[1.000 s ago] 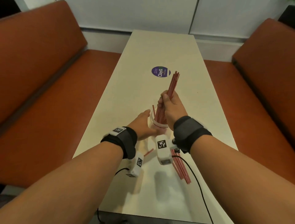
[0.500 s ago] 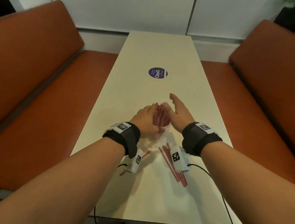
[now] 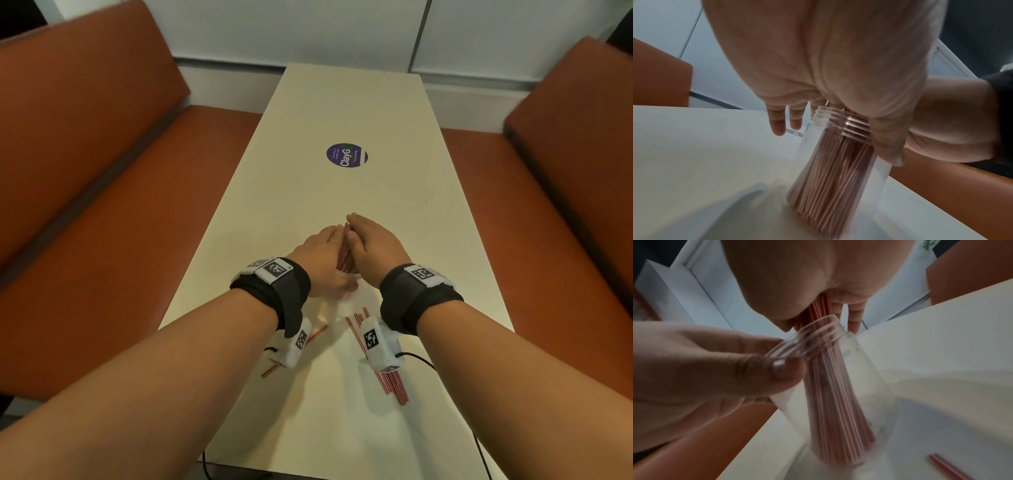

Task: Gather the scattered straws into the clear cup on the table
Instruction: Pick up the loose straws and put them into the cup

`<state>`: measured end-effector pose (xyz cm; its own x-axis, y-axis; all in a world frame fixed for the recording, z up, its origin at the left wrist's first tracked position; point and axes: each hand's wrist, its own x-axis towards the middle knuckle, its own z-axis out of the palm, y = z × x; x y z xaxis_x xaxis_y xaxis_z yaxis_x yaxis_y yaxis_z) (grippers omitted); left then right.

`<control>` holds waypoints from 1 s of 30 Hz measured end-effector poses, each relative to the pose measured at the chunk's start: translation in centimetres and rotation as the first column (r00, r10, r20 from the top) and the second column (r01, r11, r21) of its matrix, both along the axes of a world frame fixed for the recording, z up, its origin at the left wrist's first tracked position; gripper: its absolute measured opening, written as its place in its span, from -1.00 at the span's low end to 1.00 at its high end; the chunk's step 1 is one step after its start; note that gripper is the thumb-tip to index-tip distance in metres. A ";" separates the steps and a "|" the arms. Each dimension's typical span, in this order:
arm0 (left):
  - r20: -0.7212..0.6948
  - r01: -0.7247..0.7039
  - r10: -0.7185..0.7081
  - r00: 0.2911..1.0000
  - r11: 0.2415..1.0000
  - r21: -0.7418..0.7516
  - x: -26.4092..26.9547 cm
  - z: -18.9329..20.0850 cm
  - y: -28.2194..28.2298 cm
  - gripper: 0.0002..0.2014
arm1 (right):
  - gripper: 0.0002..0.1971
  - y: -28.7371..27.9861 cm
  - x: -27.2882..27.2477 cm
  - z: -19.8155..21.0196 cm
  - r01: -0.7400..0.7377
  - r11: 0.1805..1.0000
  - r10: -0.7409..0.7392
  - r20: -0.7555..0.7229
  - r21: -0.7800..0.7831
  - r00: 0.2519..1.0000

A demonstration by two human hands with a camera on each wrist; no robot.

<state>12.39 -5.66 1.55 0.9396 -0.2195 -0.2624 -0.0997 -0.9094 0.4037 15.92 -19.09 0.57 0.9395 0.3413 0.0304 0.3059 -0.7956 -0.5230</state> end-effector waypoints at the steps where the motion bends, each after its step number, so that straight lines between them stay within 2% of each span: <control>1: 0.003 0.002 -0.002 1.000 1.000 -0.001 0.1 -0.2 0.0 0.06 | -0.52 0.1 0.1 0.0 0.000 1.000 0.000 -0.005 -0.005 1.000; 5: 0.009 0.007 -0.007 1.000 1.000 0.007 0.2 -0.1 0.2 0.12 | -0.52 -0.2 0.2 0.3 0.003 1.000 -0.003 -0.020 0.020 1.000; 8: 0.039 -0.061 0.062 0.997 0.997 -0.036 -1.2 0.7 1.3 0.21 | -0.55 -1.4 -0.5 1.2 0.082 0.971 -0.097 0.057 0.223 0.994; 10: 0.068 -0.155 0.157 0.985 0.987 -0.036 -2.9 0.3 2.4 0.07 | -0.60 -3.0 -1.7 0.9 0.226 0.897 -0.279 0.089 0.380 0.956; 11: 0.078 -0.205 0.204 0.976 0.979 0.009 -4.0 -0.1 3.0 -0.12 | -0.63 -4.0 -2.5 0.3 0.315 0.866 -0.367 0.067 0.388 0.928; 12: 0.061 -0.234 0.229 0.971 0.969 0.080 -5.1 -0.6 3.4 -0.35 | -0.67 -4.9 -3.2 -0.5 0.395 0.856 -0.423 0.014 0.335 0.906; 14: -0.066 -0.203 0.221 0.973 0.956 0.214 -7.5 -1.6 3.3 -0.64 | -0.73 -6.3 -5.1 -2.5 0.434 0.900 -0.424 -0.154 0.042 0.893; 16: -0.155 -0.140 0.185 0.970 0.955 0.261 -9.3 -2.8 2.3 -0.69 | -0.71 -7.0 -6.7 -4.1 0.295 0.925 -0.359 -0.291 -0.240 0.887; 17: -0.165 -0.142 0.186 0.969 0.958 0.249 -10.0 -3.2 1.6 -0.69 | -0.69 -7.0 -7.4 -4.4 0.233 0.921 -0.333 -0.321 -0.311 0.887; 23: -0.093 -0.186 0.199 0.976 0.974 0.131 -10.3 -4.6 -5.1 -0.51 | -0.66 -6.2 -9.4 -4.1 0.142 0.942 -0.249 -0.346 -0.305 0.905; 28: -0.096 -0.215 0.221 0.971 0.974 0.068 -8.7 -4.8 -8.0 -0.59 | -0.69 -6.4 -9.9 -4.1 0.169 0.932 -0.280 -0.345 -0.320 0.896; 30: -0.090 -0.197 0.202 0.975 0.978 0.062 -8.6 -4.7 -7.7 -0.69 | -0.63 -6.2 -10.0 -4.3 0.177 0.926 -0.294 -0.342 -0.333 0.893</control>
